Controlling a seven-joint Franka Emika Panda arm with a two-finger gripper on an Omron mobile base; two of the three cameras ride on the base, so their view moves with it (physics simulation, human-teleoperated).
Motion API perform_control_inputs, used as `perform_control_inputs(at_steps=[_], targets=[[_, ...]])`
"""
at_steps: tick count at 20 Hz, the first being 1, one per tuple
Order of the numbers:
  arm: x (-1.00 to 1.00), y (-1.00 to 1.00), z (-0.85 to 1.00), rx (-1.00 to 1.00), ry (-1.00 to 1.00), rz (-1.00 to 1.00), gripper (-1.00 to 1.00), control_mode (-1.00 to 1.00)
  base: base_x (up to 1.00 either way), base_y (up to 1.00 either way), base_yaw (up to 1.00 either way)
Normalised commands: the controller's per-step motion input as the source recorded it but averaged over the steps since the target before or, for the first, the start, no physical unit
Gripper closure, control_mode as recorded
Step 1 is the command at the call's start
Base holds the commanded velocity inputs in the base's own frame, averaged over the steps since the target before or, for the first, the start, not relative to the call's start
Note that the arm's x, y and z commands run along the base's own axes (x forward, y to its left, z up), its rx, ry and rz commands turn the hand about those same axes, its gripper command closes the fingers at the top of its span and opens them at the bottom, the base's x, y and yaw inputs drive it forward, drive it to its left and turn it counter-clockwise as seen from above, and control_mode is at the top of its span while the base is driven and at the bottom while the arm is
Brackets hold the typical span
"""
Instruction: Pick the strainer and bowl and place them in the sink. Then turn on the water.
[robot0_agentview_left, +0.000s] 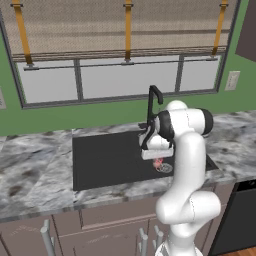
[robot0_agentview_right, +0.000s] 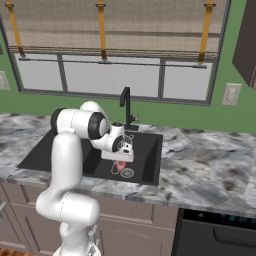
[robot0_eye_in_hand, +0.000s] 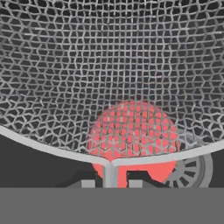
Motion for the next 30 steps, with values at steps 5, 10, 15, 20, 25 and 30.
perform_control_inputs(at_steps=[5,10,15,20,25,30], targets=[[0.06,0.00,-0.26,0.00,0.00,0.00,1.00,-1.00,0.00,0.00,0.00],[0.00,0.07,-0.17,0.00,0.03,0.00,1.00,-1.00,0.00,0.00,0.00],[0.00,0.01,-0.07,0.00,0.04,0.00,1.00,-1.00,0.00,0.00,0.00],[0.00,0.00,0.00,0.00,0.00,0.00,1.00,-1.00,0.00,0.00,0.00],[0.00,0.00,0.00,0.00,0.00,0.00,-1.00,-1.00,0.00,0.00,0.00],[0.00,0.00,0.00,0.00,0.00,0.00,-1.00,-1.00,0.00,0.00,0.00]])
